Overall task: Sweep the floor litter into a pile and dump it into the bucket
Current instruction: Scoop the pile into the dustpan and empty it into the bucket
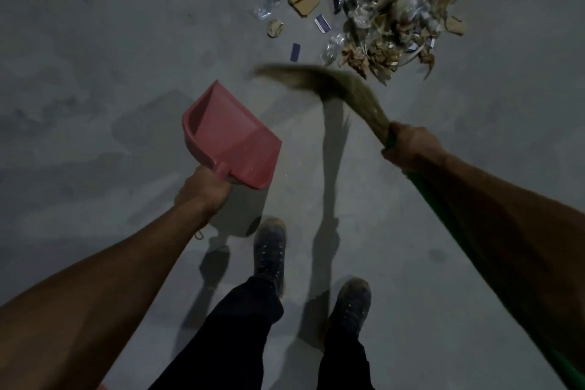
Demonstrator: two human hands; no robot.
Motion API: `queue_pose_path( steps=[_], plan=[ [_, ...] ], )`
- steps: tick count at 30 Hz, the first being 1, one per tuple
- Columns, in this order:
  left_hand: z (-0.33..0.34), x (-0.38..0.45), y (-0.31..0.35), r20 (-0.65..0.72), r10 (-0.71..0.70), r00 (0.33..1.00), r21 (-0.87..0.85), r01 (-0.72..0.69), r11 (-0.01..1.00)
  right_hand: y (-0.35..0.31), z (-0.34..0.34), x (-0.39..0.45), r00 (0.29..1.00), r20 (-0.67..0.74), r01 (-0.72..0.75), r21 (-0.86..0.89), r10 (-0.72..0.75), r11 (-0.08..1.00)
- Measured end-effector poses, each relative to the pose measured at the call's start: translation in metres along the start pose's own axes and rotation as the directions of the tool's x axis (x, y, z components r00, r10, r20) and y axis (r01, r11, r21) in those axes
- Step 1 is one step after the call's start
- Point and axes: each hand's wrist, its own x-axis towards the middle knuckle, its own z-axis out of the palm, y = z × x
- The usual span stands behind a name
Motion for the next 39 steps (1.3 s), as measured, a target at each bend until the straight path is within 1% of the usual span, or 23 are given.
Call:
queue_pose_path(
  steps=[2, 4, 6, 8, 11, 14, 18, 20, 22, 23, 25, 27, 30, 33, 36, 37, 39],
  plan=[
    [-0.007, -0.007, 0.003, 0.0, -0.006, 1.0, -0.083, 0.006, 0.997, -0.015, -0.012, -0.005, 0.999, -0.026, 0.039, 0.05, -0.038, 0.998],
    [-0.014, -0.011, 0.006, 0.003, -0.022, 1.0, -0.156, 0.022, 0.987, -0.03, -0.016, -0.022, 0.994, -0.014, 0.107, 0.121, -0.106, 0.987],
    [-0.02, -0.015, 0.012, 0.018, -0.026, 1.0, -0.195, 0.029, 0.98, -0.041, -0.015, -0.041, 0.983, 0.009, 0.18, 0.15, -0.183, 0.972],
    [-0.025, -0.016, 0.018, 0.004, -0.042, 0.999, -0.209, 0.042, 0.977, -0.051, -0.011, -0.045, 0.968, 0.058, 0.238, 0.105, -0.245, 0.965],
    [-0.028, -0.009, 0.029, -0.024, -0.054, 0.998, -0.241, 0.046, 0.97, -0.061, -0.008, -0.017, 0.948, 0.146, 0.28, 0.038, -0.283, 0.959],
    [-0.03, 0.006, 0.041, -0.065, -0.072, 0.995, -0.278, 0.051, 0.959, -0.068, -0.024, 0.036, 0.955, 0.198, 0.216, 0.043, -0.22, 0.975],
    [-0.029, 0.019, 0.081, -0.094, -0.094, 0.991, -0.35, 0.055, 0.935, -0.069, -0.07, 0.113, 0.971, 0.187, 0.121, 0.152, -0.148, 0.981],
    [-0.024, 0.027, 0.105, -0.1, -0.121, 0.988, -0.397, 0.072, 0.915, -0.069, -0.098, 0.148, 0.972, 0.208, 0.054, 0.265, -0.112, 0.963],
    [-0.019, 0.033, 0.133, -0.1, -0.144, 0.985, -0.439, 0.086, 0.895, -0.068, -0.126, 0.178, 0.966, 0.251, -0.046, 0.427, -0.069, 0.903],
    [-0.018, 0.036, 0.147, -0.107, -0.161, 0.981, -0.458, 0.095, 0.884, -0.068, -0.14, 0.193, 0.965, 0.257, -0.069, 0.471, -0.062, 0.88],
    [-0.014, 0.043, 0.173, -0.119, -0.178, 0.977, -0.475, 0.102, 0.874, -0.067, -0.168, 0.219, 0.968, 0.24, -0.056, 0.49, -0.073, 0.87],
    [-0.01, 0.05, 0.197, -0.109, -0.191, 0.975, -0.497, 0.113, 0.86, -0.066, -0.192, 0.242, 0.971, 0.216, -0.025, 0.509, -0.1, 0.86],
    [-0.006, 0.059, 0.224, -0.093, -0.212, 0.973, -0.519, 0.135, 0.844, -0.064, -0.22, 0.273, 0.974, 0.197, -0.016, 0.553, -0.112, 0.833],
    [-0.006, 0.064, 0.243, -0.081, -0.215, 0.973, -0.524, 0.142, 0.84, -0.062, -0.241, 0.299, 0.988, 0.125, 0.006, 0.575, -0.096, 0.818],
    [-0.009, 0.064, 0.257, -0.093, -0.224, 0.97, -0.521, 0.144, 0.841, -0.059, -0.258, 0.299, 0.992, 0.059, 0.053, 0.582, -0.108, 0.811],
    [-0.01, 0.063, 0.262, -0.114, -0.23, 0.966, -0.523, 0.139, 0.841, -0.056, -0.259, 0.293, 0.989, 0.061, 0.076, 0.577, -0.135, 0.813],
    [-0.014, 0.059, 0.27, -0.144, -0.241, 0.96, -0.531, 0.13, 0.837, -0.044, -0.256, 0.27, 0.972, 0.107, 0.119, 0.545, -0.209, 0.83]
  ],
)
